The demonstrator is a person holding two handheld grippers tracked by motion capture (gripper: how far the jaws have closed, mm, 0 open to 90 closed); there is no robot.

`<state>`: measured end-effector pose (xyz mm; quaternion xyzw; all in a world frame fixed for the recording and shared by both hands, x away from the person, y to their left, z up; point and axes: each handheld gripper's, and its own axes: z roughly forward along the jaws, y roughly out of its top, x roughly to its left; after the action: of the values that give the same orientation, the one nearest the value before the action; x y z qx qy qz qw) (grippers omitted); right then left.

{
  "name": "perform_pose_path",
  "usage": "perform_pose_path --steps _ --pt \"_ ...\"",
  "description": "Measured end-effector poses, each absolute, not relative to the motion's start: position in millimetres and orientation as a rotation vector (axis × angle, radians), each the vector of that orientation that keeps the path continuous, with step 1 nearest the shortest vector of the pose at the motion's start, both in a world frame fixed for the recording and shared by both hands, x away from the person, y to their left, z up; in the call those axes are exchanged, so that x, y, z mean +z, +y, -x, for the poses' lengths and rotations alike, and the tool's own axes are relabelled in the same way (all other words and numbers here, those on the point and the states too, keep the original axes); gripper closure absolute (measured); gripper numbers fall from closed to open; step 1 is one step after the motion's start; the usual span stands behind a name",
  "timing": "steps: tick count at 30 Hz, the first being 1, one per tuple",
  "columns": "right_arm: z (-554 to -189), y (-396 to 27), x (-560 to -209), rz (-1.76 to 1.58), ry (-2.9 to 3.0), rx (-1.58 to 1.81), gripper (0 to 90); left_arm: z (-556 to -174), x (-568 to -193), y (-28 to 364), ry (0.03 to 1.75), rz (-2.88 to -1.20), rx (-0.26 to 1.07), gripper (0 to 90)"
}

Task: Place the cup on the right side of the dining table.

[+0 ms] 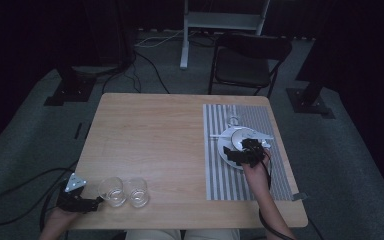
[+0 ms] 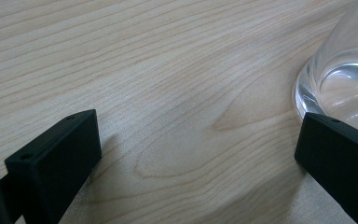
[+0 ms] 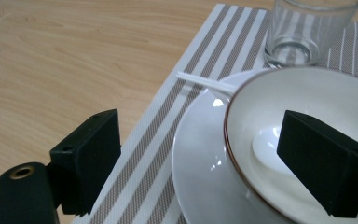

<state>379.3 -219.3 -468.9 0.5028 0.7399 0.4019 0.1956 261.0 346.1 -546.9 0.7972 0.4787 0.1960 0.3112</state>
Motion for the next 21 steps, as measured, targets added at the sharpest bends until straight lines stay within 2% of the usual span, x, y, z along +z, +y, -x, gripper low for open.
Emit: perform_pose_path --steps 21 --pt "-326 -257 -492 -1.377 2.046 1.134 12.6 -261 -547 346 1.265 -2.103 0.518 0.6"
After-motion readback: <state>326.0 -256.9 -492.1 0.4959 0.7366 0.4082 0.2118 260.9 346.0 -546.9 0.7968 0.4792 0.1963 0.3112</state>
